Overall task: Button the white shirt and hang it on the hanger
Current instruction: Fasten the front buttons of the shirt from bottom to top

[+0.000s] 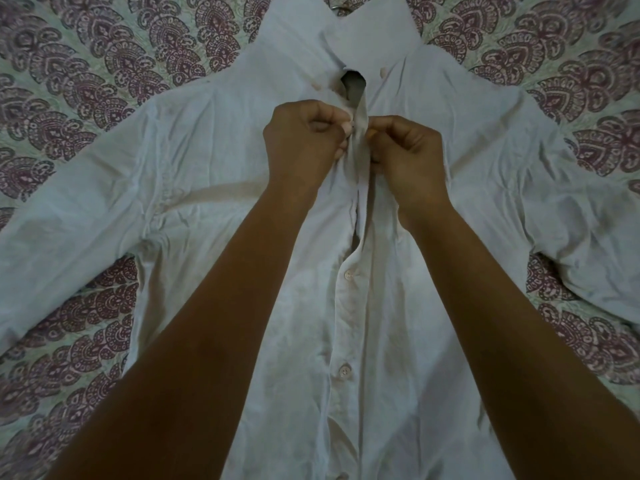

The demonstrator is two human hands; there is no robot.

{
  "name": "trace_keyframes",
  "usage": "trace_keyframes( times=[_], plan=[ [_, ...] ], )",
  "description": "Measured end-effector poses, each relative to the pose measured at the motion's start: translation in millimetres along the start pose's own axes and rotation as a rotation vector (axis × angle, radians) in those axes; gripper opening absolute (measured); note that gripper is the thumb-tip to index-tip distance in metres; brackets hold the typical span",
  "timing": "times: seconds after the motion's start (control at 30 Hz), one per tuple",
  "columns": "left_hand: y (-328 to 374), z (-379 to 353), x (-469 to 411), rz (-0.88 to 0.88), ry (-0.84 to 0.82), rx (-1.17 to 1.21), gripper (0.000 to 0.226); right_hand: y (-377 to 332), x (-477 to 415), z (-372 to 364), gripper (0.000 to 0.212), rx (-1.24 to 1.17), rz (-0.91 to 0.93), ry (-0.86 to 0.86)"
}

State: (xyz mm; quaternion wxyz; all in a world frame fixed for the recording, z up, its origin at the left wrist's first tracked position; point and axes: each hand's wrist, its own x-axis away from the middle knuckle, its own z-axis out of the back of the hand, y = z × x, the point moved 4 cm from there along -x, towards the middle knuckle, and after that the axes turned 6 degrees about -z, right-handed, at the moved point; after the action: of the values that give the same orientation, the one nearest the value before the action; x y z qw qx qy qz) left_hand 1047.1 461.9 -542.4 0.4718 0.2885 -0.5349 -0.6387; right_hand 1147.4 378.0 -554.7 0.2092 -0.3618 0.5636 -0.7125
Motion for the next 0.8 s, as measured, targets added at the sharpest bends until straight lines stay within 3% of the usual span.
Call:
trace_keyframes(
  times=[0.3,0.53,0.8],
  plan=[
    [-8,-1,2,0.186,0.003,0.148,0.011,-3,-4,-6,0.008,0.156,0.015,0.08],
    [-11,-3,2,0.197,-0.011,0.179,0.004,-11,4,-15,0.009,0.398,0.064,0.197],
    [-22,-5,0,0.107,0.021,0.119,0.017,-6,4,-14,0.009,0.356,0.014,0.248]
  ],
)
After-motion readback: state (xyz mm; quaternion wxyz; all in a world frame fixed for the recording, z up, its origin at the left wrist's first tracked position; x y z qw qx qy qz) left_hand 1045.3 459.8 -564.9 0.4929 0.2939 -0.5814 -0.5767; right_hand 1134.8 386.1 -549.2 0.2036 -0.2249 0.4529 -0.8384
